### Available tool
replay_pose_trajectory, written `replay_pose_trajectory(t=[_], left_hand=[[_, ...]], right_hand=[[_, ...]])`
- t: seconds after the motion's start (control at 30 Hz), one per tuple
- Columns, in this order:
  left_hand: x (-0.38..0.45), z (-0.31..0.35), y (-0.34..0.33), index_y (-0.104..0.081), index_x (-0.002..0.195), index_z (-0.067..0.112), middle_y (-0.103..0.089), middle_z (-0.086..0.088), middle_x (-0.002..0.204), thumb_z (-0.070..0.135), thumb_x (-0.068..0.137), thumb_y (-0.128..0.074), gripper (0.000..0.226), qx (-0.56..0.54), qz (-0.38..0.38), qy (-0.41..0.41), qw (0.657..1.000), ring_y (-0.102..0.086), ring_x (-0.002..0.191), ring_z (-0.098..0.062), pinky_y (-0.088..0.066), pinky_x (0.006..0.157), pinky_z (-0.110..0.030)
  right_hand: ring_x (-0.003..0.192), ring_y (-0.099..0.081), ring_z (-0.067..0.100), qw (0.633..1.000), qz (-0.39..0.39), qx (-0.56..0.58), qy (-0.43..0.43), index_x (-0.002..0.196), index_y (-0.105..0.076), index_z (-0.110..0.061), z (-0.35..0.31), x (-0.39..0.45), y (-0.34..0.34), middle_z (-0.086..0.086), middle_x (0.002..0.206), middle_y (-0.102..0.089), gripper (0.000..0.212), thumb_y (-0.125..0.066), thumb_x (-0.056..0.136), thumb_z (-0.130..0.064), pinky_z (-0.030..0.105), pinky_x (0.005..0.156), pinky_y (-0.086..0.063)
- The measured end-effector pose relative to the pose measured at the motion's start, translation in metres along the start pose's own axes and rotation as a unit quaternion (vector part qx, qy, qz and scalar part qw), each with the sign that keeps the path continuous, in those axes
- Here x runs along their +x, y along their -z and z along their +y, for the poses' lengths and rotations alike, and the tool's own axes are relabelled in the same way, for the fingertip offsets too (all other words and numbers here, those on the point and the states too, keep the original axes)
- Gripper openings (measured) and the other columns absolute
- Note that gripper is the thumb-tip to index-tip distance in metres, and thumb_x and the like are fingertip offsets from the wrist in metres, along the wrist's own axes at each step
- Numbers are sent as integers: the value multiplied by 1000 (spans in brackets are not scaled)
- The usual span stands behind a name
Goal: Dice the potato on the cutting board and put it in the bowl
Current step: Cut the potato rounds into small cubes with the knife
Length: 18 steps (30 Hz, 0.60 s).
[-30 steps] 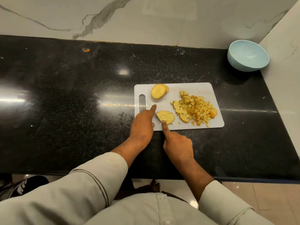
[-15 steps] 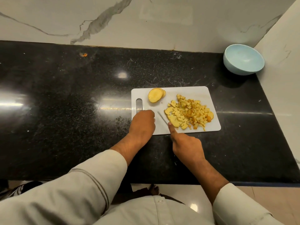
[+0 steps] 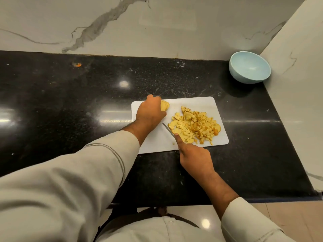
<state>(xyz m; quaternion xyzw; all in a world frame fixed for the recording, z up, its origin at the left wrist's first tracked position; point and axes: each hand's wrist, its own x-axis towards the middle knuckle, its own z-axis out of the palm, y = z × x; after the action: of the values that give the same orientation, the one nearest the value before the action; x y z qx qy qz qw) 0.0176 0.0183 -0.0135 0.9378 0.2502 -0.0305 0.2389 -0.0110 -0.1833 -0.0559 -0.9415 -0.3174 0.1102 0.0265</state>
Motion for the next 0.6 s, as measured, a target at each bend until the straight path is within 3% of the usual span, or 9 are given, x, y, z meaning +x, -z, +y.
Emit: replay_pose_trajectory(t=[0.07,0.2,0.37,0.5,0.6], left_hand=[[2,0,1,-57,117,12,-50,-12,121,32,85,-65,39,-8,-5,3,1000,-58,102,-31,-45,79,-33],[2,-1,4,-56,117,15,-49,-8,117,36,81,-68,43,-35,-4,9,999,-56,100,-27,-40,72,-30],[-17,-10,7,-53,113,21,-44,3,101,40,75,-70,46,-102,80,11,991,-51,87,-22,-36,69,-30],[-51,-21,-15,-50,123,24,-48,-5,113,44,75,-67,55,-59,10,38,997,-58,101,-31,-46,79,-35],[-64,-22,-30,-50,119,20,-48,-6,114,53,82,-59,51,19,-7,50,999,-59,99,-32,-48,77,-37]], right_hand=[[61,-49,22,1000,2,11,0,152,-6,-39,-4,2,1,-4,78,-52,66,-38,96,-26,31,51,-28],[69,-58,25,999,15,31,8,152,-7,-39,-8,4,2,0,87,-61,65,-38,97,-25,32,52,-33],[70,-59,24,997,21,66,-18,152,-11,-40,-5,2,5,0,81,-61,61,-39,98,-27,35,57,-45],[71,-60,23,994,29,105,-28,151,-12,-41,-9,-6,3,-1,83,-61,61,-39,99,-28,37,60,-47],[71,-60,22,994,14,99,-31,150,-5,-45,-16,-13,-2,-2,83,-60,61,-36,100,-31,36,62,-47]])
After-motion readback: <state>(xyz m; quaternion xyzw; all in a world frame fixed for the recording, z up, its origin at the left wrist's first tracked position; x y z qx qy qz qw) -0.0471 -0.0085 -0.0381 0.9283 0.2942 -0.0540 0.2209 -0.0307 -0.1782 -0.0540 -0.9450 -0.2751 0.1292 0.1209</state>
